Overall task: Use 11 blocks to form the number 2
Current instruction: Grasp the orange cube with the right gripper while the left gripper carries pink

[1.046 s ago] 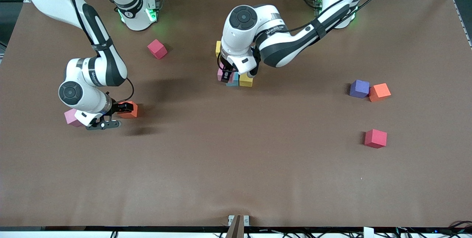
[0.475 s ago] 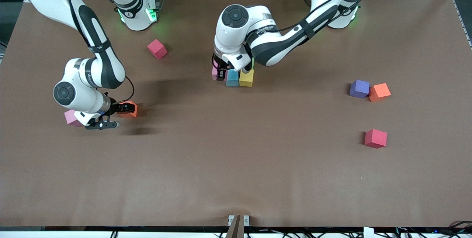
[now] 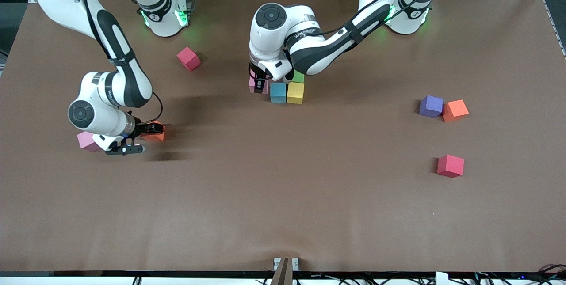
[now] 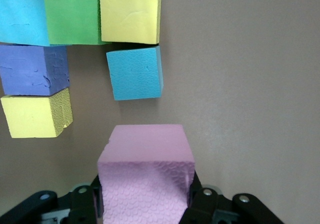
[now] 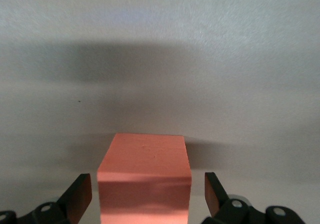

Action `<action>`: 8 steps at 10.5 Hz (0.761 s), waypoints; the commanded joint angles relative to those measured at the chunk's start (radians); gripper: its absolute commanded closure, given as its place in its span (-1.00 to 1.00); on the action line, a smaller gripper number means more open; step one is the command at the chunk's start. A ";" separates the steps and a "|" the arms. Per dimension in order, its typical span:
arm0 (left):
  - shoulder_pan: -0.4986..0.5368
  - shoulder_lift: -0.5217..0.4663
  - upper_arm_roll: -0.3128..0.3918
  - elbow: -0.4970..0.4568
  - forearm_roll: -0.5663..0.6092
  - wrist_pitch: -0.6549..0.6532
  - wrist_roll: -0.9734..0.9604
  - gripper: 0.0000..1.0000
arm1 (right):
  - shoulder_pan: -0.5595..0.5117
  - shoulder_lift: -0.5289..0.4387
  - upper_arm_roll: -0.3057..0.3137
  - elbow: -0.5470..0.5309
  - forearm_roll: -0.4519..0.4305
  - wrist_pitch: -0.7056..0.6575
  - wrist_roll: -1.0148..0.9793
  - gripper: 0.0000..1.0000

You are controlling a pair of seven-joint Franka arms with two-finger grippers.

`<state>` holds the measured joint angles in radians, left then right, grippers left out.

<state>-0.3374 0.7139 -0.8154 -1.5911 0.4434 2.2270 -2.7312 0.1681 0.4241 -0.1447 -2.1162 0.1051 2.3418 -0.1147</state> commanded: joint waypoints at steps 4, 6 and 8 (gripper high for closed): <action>-0.084 0.027 0.071 0.014 -0.009 0.105 -0.136 -0.23 | -0.004 0.007 0.004 0.004 0.028 0.007 -0.020 1.00; -0.126 0.039 0.111 0.014 -0.008 0.138 -0.157 -0.23 | -0.001 -0.024 0.008 0.028 0.028 -0.024 -0.022 1.00; -0.161 0.041 0.150 0.008 -0.005 0.166 -0.177 -0.23 | 0.014 -0.027 0.011 0.097 0.028 -0.108 -0.016 1.00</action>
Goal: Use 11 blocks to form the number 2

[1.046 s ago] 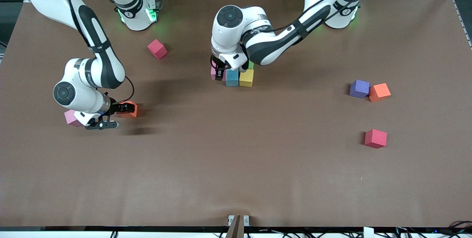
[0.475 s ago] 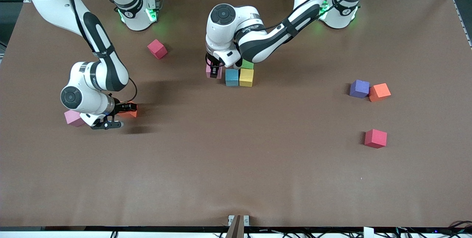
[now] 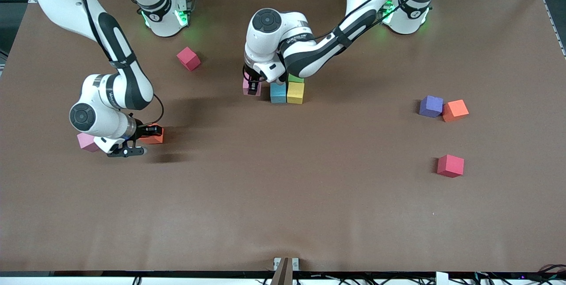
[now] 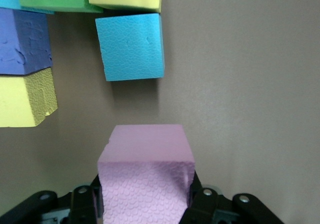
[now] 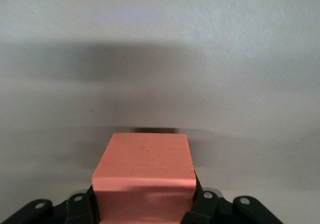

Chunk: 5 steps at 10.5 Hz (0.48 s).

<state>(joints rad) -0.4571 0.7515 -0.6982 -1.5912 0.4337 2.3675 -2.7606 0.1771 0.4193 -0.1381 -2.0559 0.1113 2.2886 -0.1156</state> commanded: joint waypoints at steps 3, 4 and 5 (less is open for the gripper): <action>-0.041 0.000 0.037 -0.035 0.008 0.029 -0.149 -0.23 | 0.036 -0.025 0.002 0.085 0.025 -0.075 -0.003 1.00; -0.043 0.002 0.039 -0.053 0.011 0.029 -0.149 -0.23 | 0.035 -0.025 0.003 0.101 0.027 -0.077 -0.004 1.00; -0.046 0.002 0.046 -0.073 0.016 0.029 -0.149 -0.23 | 0.039 -0.027 0.006 0.118 0.028 -0.081 -0.006 1.00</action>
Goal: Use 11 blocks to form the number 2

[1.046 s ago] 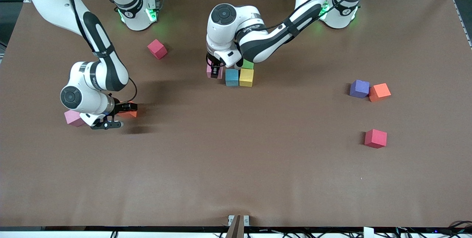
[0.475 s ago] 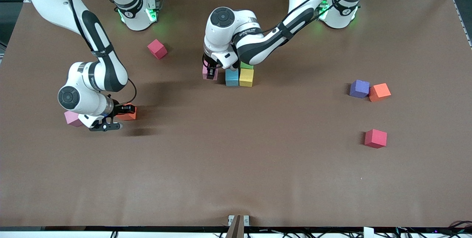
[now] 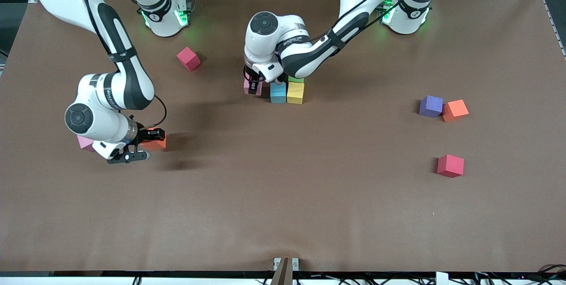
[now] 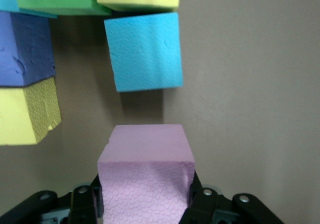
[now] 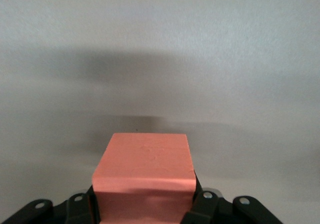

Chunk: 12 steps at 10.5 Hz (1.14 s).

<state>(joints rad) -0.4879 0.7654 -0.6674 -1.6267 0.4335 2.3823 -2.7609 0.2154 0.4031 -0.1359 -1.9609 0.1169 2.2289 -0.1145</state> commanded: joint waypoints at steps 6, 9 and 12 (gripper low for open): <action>-0.004 -0.011 0.020 -0.058 0.014 0.017 -0.160 -0.23 | 0.052 -0.004 0.048 0.187 0.021 -0.118 -0.013 1.00; -0.004 -0.002 0.023 -0.059 0.016 0.018 -0.160 -0.24 | 0.101 0.014 0.050 0.198 0.020 -0.149 -0.013 1.00; -0.006 -0.001 0.028 -0.059 0.018 0.018 -0.158 -0.24 | 0.104 0.042 0.050 0.203 0.014 -0.140 -0.014 1.00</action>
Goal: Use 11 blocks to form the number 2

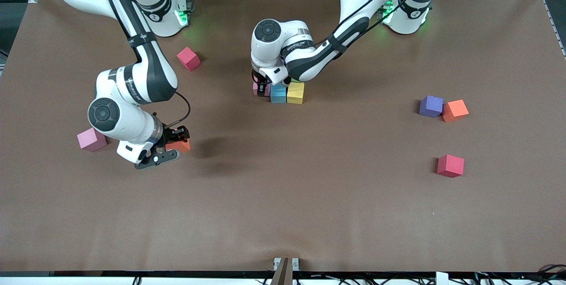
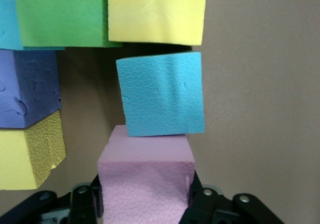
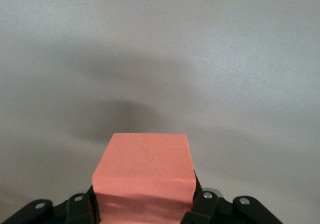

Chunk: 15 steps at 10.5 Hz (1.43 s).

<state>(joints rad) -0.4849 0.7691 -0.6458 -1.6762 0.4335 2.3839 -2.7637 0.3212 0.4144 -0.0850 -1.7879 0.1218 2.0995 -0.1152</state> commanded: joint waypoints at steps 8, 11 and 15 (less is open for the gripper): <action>-0.024 0.018 0.028 -0.008 0.021 0.040 -0.139 -0.25 | 0.010 0.096 -0.001 0.022 0.015 0.063 0.009 1.00; -0.026 0.018 0.029 -0.007 0.021 0.040 -0.128 -0.25 | 0.010 0.096 -0.001 0.018 0.015 0.063 0.009 1.00; -0.026 0.018 0.029 -0.008 0.021 0.040 -0.128 -0.25 | 0.007 0.096 -0.001 0.018 0.015 0.065 0.009 1.00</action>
<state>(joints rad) -0.4947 0.7927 -0.6252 -1.6783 0.4335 2.4087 -2.7608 0.3268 0.5020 -0.0843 -1.7869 0.1218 2.1662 -0.1124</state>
